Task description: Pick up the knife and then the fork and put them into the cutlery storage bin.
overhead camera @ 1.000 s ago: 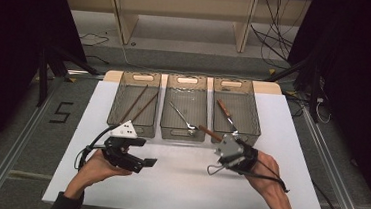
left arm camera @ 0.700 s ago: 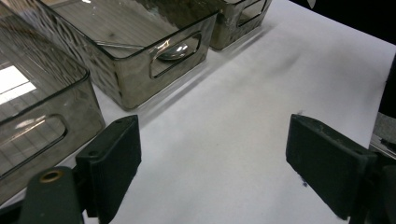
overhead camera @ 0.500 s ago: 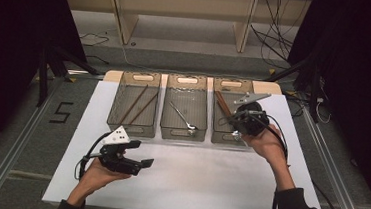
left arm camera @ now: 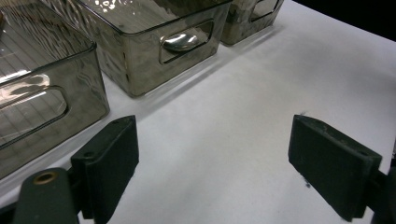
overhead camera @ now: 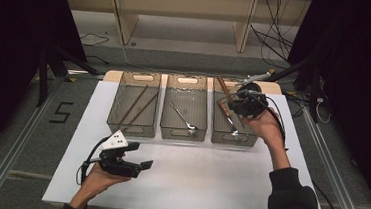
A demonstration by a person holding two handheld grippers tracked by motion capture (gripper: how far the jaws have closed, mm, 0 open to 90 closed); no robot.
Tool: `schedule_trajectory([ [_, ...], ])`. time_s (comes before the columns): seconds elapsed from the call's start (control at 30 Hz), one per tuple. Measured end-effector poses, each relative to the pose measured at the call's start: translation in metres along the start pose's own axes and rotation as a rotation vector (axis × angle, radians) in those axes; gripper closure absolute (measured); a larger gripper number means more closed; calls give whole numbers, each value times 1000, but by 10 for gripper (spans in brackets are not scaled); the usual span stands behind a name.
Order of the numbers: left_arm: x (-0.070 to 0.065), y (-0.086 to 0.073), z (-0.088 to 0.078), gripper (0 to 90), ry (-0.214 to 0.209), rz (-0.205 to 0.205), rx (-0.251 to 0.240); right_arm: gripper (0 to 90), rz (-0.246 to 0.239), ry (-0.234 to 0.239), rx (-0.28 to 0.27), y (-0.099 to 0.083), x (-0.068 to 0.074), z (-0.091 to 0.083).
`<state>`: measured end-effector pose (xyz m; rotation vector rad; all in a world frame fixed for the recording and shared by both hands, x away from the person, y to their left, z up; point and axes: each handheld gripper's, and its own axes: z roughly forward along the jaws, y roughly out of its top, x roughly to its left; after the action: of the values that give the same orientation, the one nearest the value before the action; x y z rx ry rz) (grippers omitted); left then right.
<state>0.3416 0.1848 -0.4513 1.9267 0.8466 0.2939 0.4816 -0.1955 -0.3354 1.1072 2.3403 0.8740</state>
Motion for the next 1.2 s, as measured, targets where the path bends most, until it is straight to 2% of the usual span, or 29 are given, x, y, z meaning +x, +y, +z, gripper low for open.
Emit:
schedule_trajectory([
  [0.1, 0, -3, 0, 159, 3, -7, -20, 810, 10, -13, 11, 4, -5, 5],
  [0.23, 1, -6, 0, 160, 4, -13, -20, 810, 27, -29, 7, 9, -13, 12],
  [0.53, -1, -11, 0, 160, 15, -4, -48, 809, 48, -92, 37, 5, -26, 31],
  [0.9, -3, -15, 1, 160, 8, -1, -42, 809, 79, -113, 105, -10, -34, 58],
  [1.2, -5, -16, 1, 160, 12, 6, -48, 806, 103, -115, 132, -20, -37, 68],
])
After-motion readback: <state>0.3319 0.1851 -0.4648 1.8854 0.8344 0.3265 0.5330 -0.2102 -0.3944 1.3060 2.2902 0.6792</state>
